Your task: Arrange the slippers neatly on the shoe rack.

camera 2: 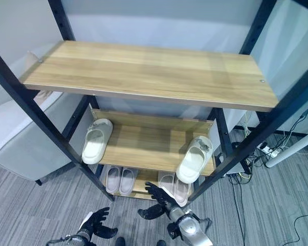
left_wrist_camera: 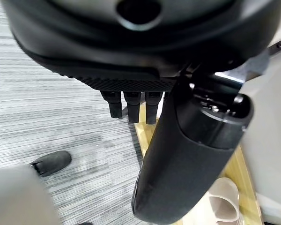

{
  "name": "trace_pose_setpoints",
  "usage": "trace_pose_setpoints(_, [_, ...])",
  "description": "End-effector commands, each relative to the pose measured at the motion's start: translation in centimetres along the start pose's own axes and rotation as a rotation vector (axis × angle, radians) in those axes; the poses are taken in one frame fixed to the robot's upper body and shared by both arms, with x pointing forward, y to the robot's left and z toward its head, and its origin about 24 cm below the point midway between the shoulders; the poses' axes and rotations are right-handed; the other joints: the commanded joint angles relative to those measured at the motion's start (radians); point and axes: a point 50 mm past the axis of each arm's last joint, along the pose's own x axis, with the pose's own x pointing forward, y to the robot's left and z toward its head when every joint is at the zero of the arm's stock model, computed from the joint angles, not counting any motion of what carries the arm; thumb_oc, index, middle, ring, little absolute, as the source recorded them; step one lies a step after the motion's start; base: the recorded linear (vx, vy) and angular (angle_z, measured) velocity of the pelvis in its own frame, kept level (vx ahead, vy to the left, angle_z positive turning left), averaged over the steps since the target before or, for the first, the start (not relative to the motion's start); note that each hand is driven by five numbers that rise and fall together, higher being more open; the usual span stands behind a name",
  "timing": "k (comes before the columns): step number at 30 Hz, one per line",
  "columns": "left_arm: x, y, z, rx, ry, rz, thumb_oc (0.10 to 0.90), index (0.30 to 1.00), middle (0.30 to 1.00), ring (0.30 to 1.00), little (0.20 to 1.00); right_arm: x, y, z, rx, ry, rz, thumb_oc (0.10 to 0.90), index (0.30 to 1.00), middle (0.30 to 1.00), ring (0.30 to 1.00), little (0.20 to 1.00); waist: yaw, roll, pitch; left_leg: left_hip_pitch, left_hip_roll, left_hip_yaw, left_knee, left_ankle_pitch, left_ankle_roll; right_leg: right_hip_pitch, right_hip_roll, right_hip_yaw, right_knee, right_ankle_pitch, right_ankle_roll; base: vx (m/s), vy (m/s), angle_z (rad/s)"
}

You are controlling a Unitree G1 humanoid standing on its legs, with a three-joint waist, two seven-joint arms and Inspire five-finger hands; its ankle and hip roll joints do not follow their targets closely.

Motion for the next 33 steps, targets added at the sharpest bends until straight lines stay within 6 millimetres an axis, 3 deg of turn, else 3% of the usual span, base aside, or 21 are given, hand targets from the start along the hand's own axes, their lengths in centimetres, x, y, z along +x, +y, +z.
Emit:
trace_pose_setpoints(1, [0.6, -0.6, 0.5, 0.034, 0.009, -0.004, 0.800, 0.900, 0.900, 0.900, 0.900, 0.9, -0.3, 6.9, 0.015, -0.325, 0.028, 0.800, 0.900, 0.900, 0.900, 0.900, 0.019, -0.008, -0.029, 0.019, 0.013, 0.005, -0.007, -0.039, -0.048, 0.023, -0.028, 0.012, 0.022, -0.065, 0.070, 0.00, 0.000, 0.00])
trace_pose_setpoints(2, [0.6, -0.6, 0.5, 0.034, 0.009, -0.004, 0.800, 0.900, 0.900, 0.900, 0.900, 0.8, -0.3, 6.9, 0.014, -0.324, 0.028, 0.800, 0.900, 0.900, 0.900, 0.900, 0.019, -0.007, -0.028, 0.020, 0.013, 0.005, -0.007, -0.039, -0.048, 0.024, -0.028, 0.012, 0.022, -0.065, 0.071, 0.00, 0.000, 0.00])
trace_pose_setpoints(4, [0.4, -0.7, -0.3, 0.017, 0.043, 0.000, 0.800, 0.900, 0.900, 0.900, 0.900, 0.6, -0.6, 9.5, 0.011, -0.434, 0.032, 0.800, 0.900, 0.900, 0.900, 0.900, 0.021, -0.009, -0.037, 0.033, 0.015, 0.005, -0.007, -0.046, -0.047, 0.038, -0.028, 0.011, 0.020, -0.069, 0.071, 0.05, 0.001, 0.00])
trace_pose_setpoints(6, [0.4, -0.7, -0.4, 0.010, 0.051, 0.002, 0.800, 0.900, 0.900, 0.900, 0.900, 0.5, -0.7, 10.3, 0.012, -0.468, 0.028, 0.800, 0.900, 0.900, 0.900, 0.900, 0.022, -0.009, -0.037, 0.037, 0.015, 0.006, -0.007, -0.048, -0.047, 0.044, -0.027, 0.010, 0.020, -0.070, 0.071, 0.02, 0.001, 0.01])
trace_pose_setpoints(7, [0.3, -0.9, -0.9, 0.010, 0.071, -0.001, 0.800, 0.900, 0.900, 0.900, 0.900, 0.2, -1.2, 11.9, 0.013, -0.539, 0.015, 0.800, 0.900, 0.900, 0.900, 0.900, 0.021, -0.010, -0.039, 0.044, 0.015, 0.007, -0.007, -0.052, -0.046, 0.050, -0.028, 0.009, 0.019, -0.070, 0.072, 0.00, 0.000, 0.00])
trace_pose_setpoints(14, [-0.1, -1.2, -2.2, 0.013, 0.129, -0.005, 0.800, 0.900, 0.900, 0.900, 0.900, -1.0, -4.0, 16.3, -0.067, -0.713, -0.115, 0.800, 0.900, 0.900, 0.900, 0.900, 0.029, -0.014, -0.047, 0.054, 0.014, 0.009, -0.007, -0.064, -0.040, 0.058, -0.031, 0.008, 0.015, -0.069, 0.075, 0.01, 0.003, 0.00])
trace_pose_setpoints(17, [-0.2, -1.2, -2.4, 0.015, 0.136, -0.007, 0.800, 0.900, 0.900, 0.900, 0.900, -1.4, -5.1, 17.5, -0.175, -0.744, -0.187, 0.800, 0.900, 0.900, 0.900, 0.900, 0.033, -0.015, -0.048, 0.055, 0.014, 0.009, -0.007, -0.068, -0.038, 0.059, -0.033, 0.007, 0.014, -0.068, 0.078, 0.02, 0.019, 0.00])
trace_pose_setpoints(21, [-0.3, -1.3, -2.5, 0.033, 0.137, -0.020, 0.800, 0.900, 0.900, 0.900, 0.900, -1.8, -8.2, 21.0, -0.535, -0.789, -0.395, 0.800, 0.900, 0.900, 0.900, 0.900, 0.046, -0.024, -0.051, 0.055, 0.013, 0.008, -0.007, -0.086, -0.034, 0.061, -0.035, 0.007, 0.010, -0.074, 0.084, 0.00, 0.033, 0.00])
trace_pose_setpoints(26, [-0.2, -1.1, -2.3, 0.080, 0.132, -0.036, 0.800, 0.900, 0.900, 0.900, 0.900, -0.9, -10.6, 22.8, -0.776, -0.729, -0.560, 0.800, 0.900, 0.900, 0.900, 0.900, 0.064, -0.034, -0.037, 0.048, 0.011, 0.009, -0.007, -0.092, -0.028, 0.053, -0.039, 0.009, 0.009, -0.068, 0.089, -0.01, 0.044, -0.02])
trace_pose_setpoints(33, [0.0, -0.8, -2.2, 0.089, 0.136, -0.035, 0.800, 0.900, 0.900, 0.900, 0.900, 0.9, -13.3, 23.7, -1.059, -0.554, -0.717, 0.800, 0.900, 0.900, 0.900, 0.900, 0.082, -0.057, -0.020, 0.036, 0.008, 0.013, -0.007, -0.100, -0.019, 0.037, -0.043, 0.021, 0.008, -0.062, 0.095, 0.00, 0.010, 0.00])
